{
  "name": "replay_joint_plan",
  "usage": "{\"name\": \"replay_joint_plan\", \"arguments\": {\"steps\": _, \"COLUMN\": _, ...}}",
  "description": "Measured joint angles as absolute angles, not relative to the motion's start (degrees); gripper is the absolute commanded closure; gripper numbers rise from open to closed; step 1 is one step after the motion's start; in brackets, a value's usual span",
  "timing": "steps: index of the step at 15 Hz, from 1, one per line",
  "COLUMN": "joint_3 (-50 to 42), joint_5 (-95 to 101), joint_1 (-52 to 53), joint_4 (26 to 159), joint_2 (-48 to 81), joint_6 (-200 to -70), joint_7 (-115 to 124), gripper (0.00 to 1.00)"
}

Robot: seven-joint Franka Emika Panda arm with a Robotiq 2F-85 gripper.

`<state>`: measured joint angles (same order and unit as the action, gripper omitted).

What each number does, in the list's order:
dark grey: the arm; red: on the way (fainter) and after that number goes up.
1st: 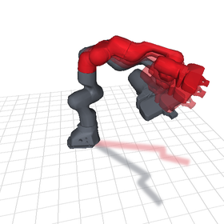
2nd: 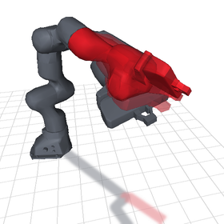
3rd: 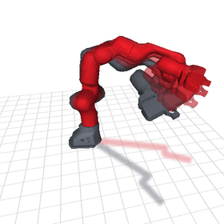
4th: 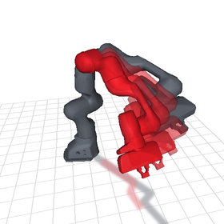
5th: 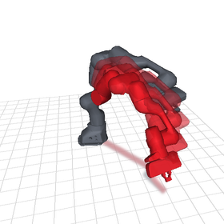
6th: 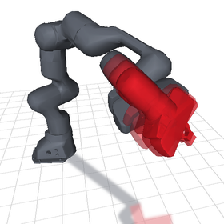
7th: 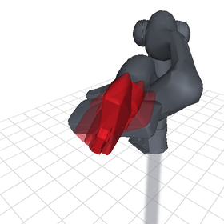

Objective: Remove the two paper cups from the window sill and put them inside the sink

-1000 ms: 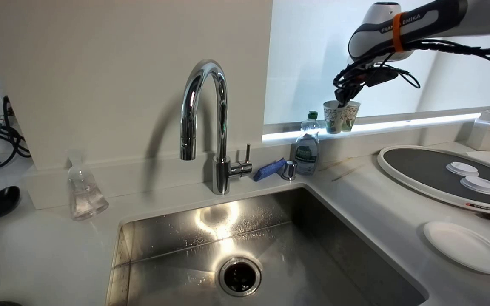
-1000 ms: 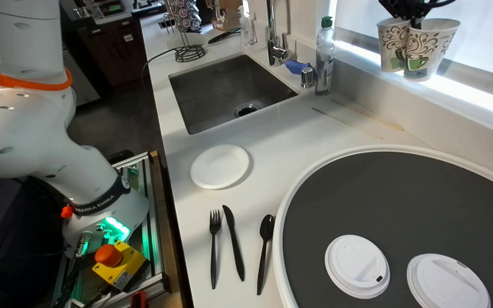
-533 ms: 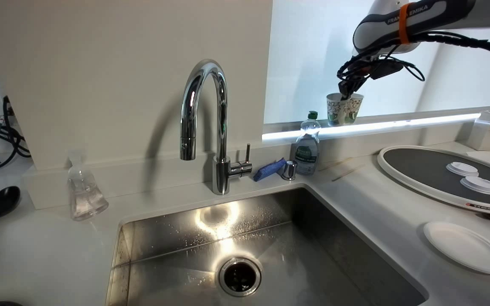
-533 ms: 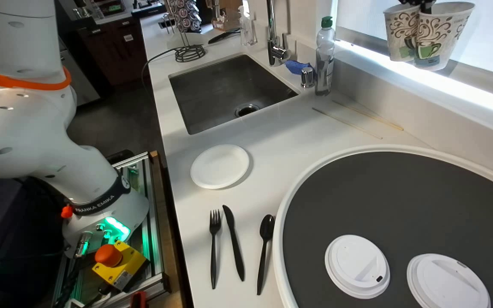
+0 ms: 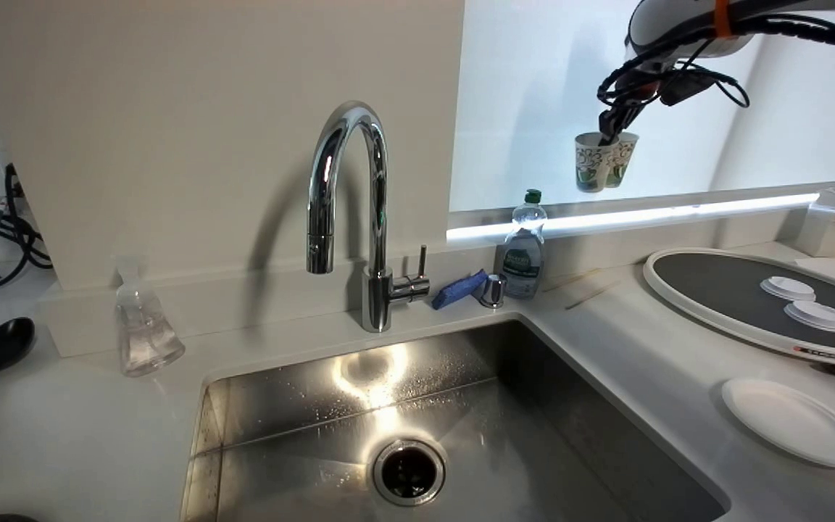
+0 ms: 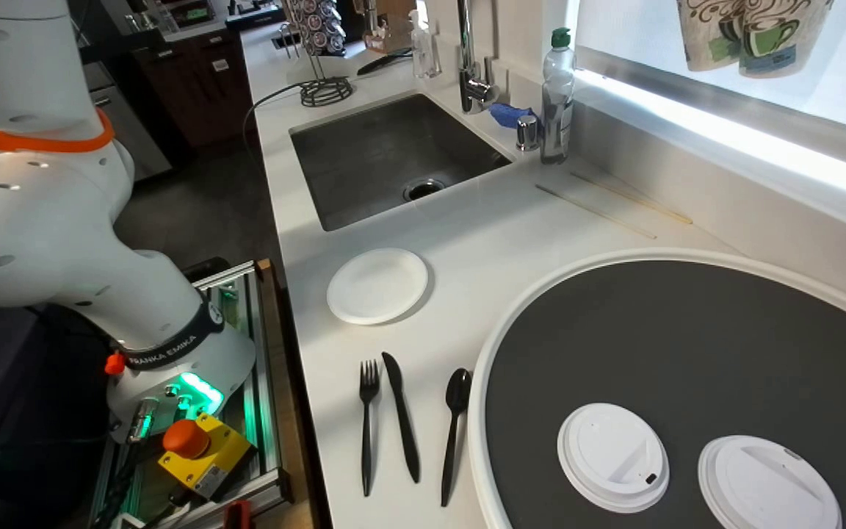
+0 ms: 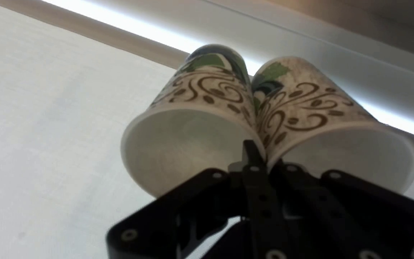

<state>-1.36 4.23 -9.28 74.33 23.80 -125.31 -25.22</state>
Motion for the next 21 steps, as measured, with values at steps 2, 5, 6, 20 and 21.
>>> {"name": "replay_joint_plan", "arguments": {"steps": 2, "joint_3": -0.72, "joint_5": 2.76, "joint_1": -9.79, "joint_4": 75.07, "joint_2": 22.09, "joint_6": -124.44, "joint_7": -28.62, "gripper": 0.99}}
{"name": "replay_joint_plan", "arguments": {"steps": 5, "joint_3": 0.59, "joint_5": -1.39, "joint_1": -10.81, "joint_4": 76.68, "joint_2": 19.3, "joint_6": -123.18, "joint_7": -34.85, "gripper": 0.99}}
{"name": "replay_joint_plan", "arguments": {"steps": 6, "joint_3": 0.94, "joint_5": -2.77, "joint_1": -11.13, "joint_4": 77.16, "joint_2": 18.43, "joint_6": -122.51, "joint_7": -36.53, "gripper": 0.99}}
{"name": "replay_joint_plan", "arguments": {"steps": 20, "joint_3": 1.09, "joint_5": -12.3, "joint_1": -10.74, "joint_4": 92.84, "joint_2": 4.8, "joint_6": -113.99, "joint_7": -49.33, "gripper": 0.99}}
{"name": "replay_joint_plan", "arguments": {"steps": 21, "joint_3": 0.95, "joint_5": -12.3, "joint_1": -10.27, "joint_4": 94.28, "joint_2": 3.91, "joint_6": -113.97, "joint_7": -49.33, "gripper": 0.99}}
